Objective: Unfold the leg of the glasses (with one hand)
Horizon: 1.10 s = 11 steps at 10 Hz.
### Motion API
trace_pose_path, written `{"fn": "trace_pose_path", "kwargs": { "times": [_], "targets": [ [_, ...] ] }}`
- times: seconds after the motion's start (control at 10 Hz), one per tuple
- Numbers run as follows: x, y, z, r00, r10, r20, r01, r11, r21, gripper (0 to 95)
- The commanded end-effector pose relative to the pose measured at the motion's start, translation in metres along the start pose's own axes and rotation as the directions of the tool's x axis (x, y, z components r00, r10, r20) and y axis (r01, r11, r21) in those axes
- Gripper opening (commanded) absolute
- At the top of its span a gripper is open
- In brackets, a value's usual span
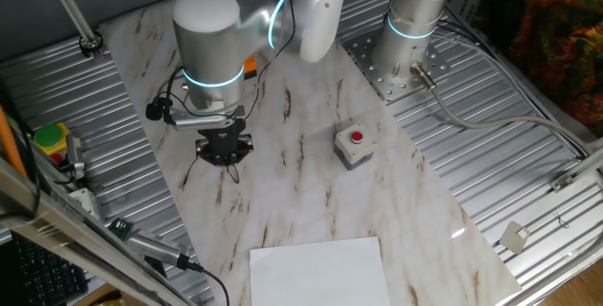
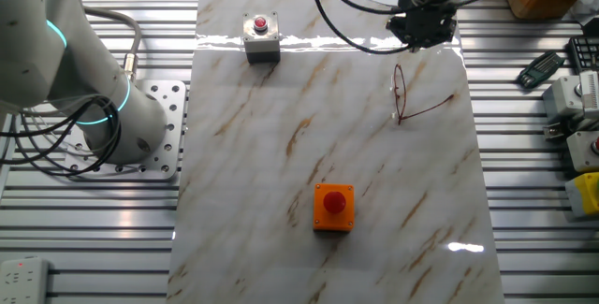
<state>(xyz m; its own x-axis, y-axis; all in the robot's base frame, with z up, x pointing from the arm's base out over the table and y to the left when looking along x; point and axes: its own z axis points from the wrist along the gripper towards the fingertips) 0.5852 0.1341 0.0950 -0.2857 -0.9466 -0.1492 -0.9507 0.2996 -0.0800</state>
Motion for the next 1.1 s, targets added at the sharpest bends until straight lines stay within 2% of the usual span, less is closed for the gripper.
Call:
{"fn": "trace_pose_path", "kwargs": {
  "times": [0.1,0.5,0.6,1.1],
  "targets": [
    [0.005,-0.001,0.004,1.0,-0.018,0.002,0.018,1.0,0.004,0.0],
    [0.013,-0.003,0.013,0.999,-0.045,-0.014,0.045,0.999,0.002,0.0],
    [0.02,-0.005,0.017,0.998,-0.059,-0.024,0.059,0.998,-0.001,0.0],
    [0.035,-0.015,0.022,0.994,-0.106,-0.035,0.105,0.994,-0.012,0.0]
  ]
}}
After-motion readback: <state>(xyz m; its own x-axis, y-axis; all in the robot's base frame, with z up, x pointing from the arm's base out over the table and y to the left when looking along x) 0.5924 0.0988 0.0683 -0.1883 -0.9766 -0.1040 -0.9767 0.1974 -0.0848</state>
